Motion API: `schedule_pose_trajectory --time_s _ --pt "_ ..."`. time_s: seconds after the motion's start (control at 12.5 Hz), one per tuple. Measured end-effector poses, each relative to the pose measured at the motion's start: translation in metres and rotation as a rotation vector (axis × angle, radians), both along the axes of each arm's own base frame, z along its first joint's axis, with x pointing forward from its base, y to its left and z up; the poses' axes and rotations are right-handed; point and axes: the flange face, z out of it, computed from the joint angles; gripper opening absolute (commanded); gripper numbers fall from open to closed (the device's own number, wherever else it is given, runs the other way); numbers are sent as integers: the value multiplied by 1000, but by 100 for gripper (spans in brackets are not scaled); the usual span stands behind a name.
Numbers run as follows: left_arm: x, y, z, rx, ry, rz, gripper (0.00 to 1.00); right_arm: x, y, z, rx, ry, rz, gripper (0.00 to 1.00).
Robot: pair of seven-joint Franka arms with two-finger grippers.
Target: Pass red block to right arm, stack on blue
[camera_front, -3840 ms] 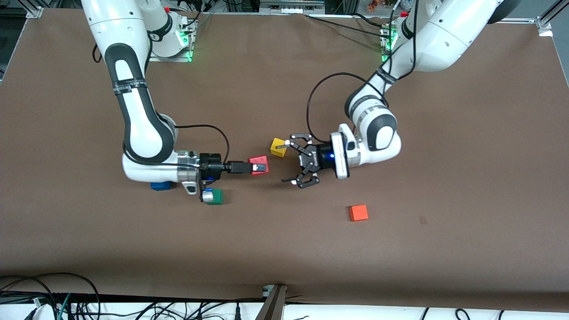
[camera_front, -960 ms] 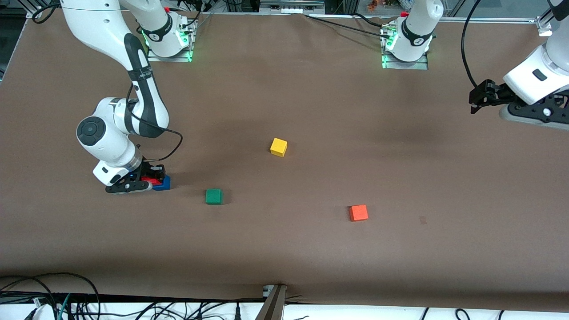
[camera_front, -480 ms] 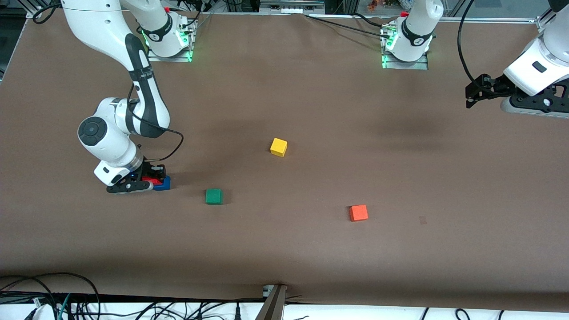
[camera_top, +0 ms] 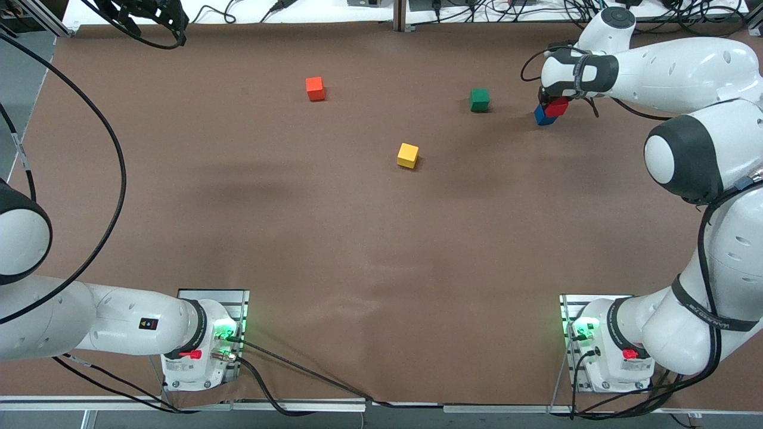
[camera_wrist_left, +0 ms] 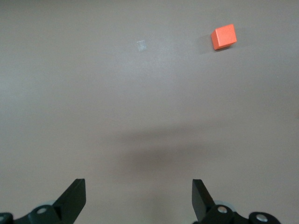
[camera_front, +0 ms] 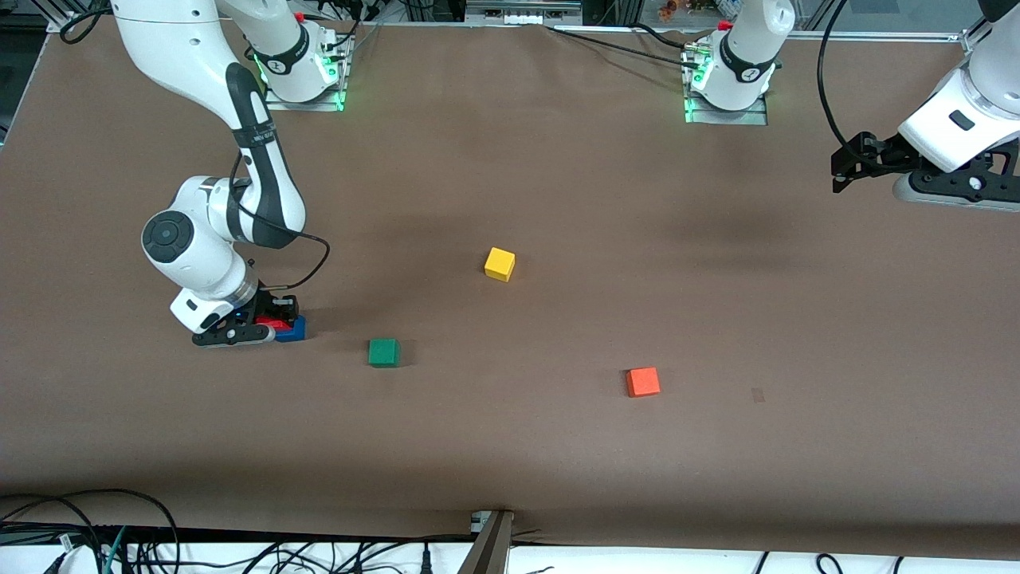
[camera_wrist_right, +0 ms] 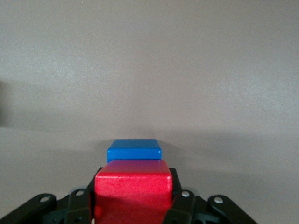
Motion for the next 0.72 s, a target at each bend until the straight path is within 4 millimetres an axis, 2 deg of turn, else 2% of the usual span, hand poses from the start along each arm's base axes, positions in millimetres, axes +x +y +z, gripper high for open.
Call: schedule_pose_trajectory --time_s 0.72 --pt "-1 0 -1 1 6 1 100 0 4 0 10 -1 -5 0"
